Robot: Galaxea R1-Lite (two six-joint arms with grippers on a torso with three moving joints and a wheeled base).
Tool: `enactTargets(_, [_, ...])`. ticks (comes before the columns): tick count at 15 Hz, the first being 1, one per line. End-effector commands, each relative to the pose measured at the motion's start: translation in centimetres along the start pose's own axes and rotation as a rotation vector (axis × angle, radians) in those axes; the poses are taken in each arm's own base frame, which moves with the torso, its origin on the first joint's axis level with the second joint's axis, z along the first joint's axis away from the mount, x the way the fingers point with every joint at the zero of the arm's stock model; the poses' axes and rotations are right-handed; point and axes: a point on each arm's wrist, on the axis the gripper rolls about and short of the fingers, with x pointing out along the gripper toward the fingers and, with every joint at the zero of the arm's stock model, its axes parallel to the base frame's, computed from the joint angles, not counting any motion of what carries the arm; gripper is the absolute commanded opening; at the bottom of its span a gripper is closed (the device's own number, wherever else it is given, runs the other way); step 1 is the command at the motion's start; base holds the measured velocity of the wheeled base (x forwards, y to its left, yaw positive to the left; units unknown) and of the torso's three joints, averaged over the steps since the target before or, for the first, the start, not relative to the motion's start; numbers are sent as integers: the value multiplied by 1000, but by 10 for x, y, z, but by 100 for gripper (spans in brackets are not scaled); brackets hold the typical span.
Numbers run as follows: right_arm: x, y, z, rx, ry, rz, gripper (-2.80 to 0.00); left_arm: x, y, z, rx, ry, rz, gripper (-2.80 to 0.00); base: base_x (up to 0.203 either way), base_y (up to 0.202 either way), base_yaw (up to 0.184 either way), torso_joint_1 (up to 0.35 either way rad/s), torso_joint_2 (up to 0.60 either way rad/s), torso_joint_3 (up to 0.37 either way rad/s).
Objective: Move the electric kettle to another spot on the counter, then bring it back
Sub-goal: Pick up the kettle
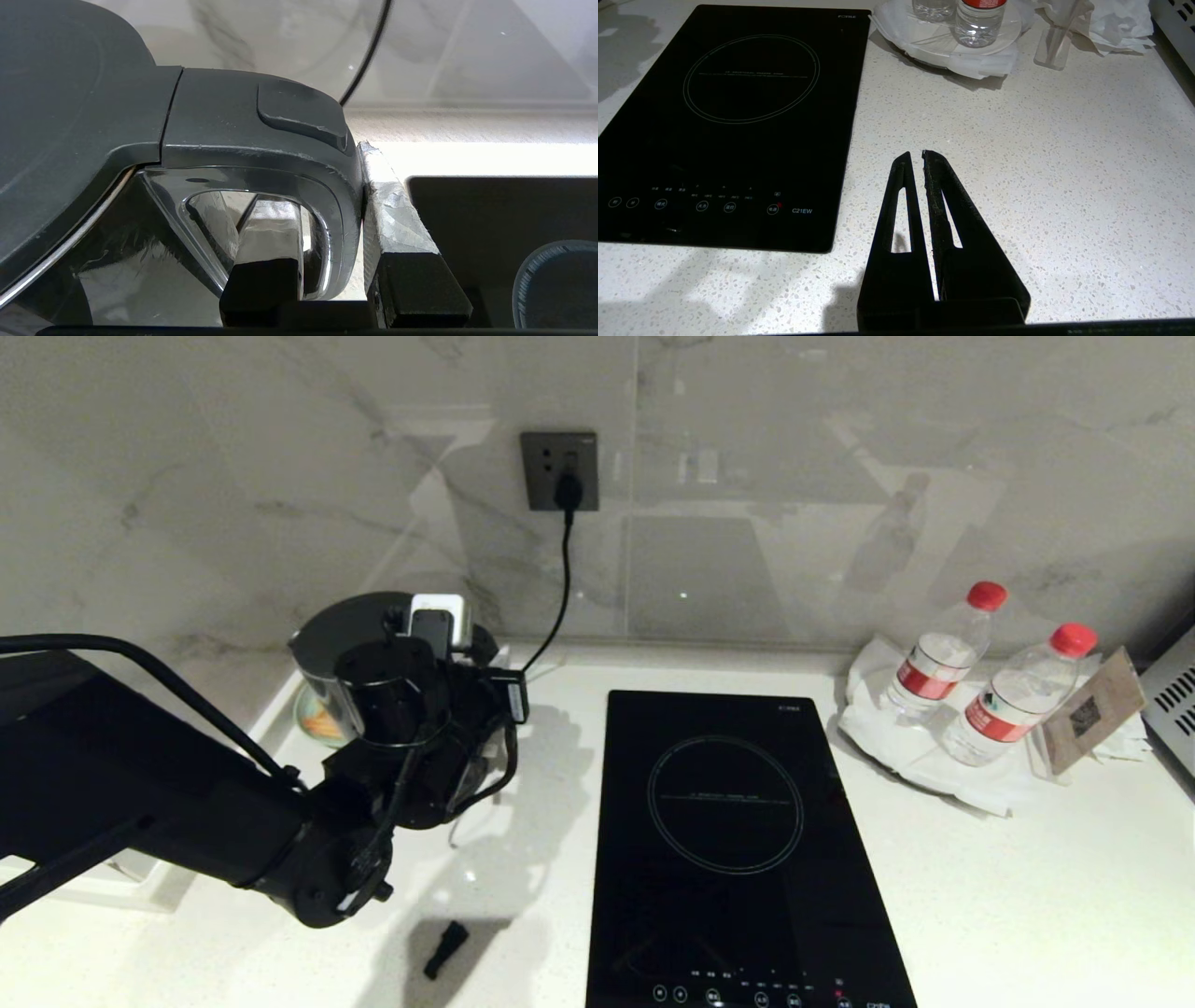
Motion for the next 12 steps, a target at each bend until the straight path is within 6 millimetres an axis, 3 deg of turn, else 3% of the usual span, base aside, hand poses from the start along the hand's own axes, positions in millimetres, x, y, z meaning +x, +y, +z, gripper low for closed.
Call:
enactTargets(1, [0, 0, 0, -1, 0, 0, -280, 2, 2, 6, -5, -18, 11, -280, 0, 0, 0, 0, 0, 0])
enactTargets(8, [0, 0, 0, 1, 0, 0, -280, 14, 12, 30, -16, -56, 47, -280, 0, 0, 0, 0, 0, 0])
enactTargets(12, [0, 0, 0, -1, 0, 0, -280, 11, 16, 38, -18, -62, 52, -280, 0, 0, 0, 0, 0, 0])
